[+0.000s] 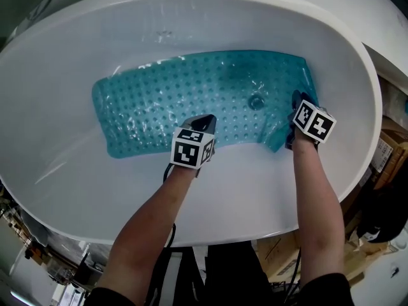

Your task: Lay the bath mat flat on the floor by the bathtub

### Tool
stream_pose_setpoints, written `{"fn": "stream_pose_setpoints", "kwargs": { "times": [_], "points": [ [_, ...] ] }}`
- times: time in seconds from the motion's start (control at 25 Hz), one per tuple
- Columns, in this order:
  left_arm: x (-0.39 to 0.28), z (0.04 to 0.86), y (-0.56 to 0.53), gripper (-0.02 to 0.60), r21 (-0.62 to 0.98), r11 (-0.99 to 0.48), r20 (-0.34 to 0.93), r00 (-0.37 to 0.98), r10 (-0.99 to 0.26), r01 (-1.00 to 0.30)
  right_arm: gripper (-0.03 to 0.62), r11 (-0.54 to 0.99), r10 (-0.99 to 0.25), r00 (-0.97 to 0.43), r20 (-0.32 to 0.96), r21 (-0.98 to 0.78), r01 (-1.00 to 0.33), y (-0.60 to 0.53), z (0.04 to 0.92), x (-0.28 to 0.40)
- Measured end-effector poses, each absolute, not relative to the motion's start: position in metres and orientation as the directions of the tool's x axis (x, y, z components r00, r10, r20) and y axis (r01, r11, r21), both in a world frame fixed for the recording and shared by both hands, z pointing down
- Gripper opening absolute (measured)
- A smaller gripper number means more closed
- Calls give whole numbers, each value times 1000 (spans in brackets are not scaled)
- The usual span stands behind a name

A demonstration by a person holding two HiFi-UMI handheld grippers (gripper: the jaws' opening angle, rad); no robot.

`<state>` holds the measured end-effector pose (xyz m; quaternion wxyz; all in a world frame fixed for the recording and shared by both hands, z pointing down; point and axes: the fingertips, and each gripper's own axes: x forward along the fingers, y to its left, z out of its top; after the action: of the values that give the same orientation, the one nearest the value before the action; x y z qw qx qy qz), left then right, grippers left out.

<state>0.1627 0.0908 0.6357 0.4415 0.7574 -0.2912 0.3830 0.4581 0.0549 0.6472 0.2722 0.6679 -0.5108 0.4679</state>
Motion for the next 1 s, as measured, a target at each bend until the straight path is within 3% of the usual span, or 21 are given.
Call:
{"fn": "stream_pose_setpoints", "kwargs": {
  "times": [0.84, 0.92, 1.0],
  "points": [
    [182, 623, 77, 5, 454, -447, 830, 549, -104, -771, 72, -367, -473, 173, 864, -15, -930, 51, 599, 505],
    [183, 622, 77, 5, 453, -449, 829, 550, -106, -770, 8, -386, -462, 184, 867, -10, -922, 53, 600, 512],
    [185, 620, 78, 5, 453, -452, 828, 551, -107, -769, 44, -379, -466, 182, 866, -9, -925, 53, 600, 511]
  ]
}}
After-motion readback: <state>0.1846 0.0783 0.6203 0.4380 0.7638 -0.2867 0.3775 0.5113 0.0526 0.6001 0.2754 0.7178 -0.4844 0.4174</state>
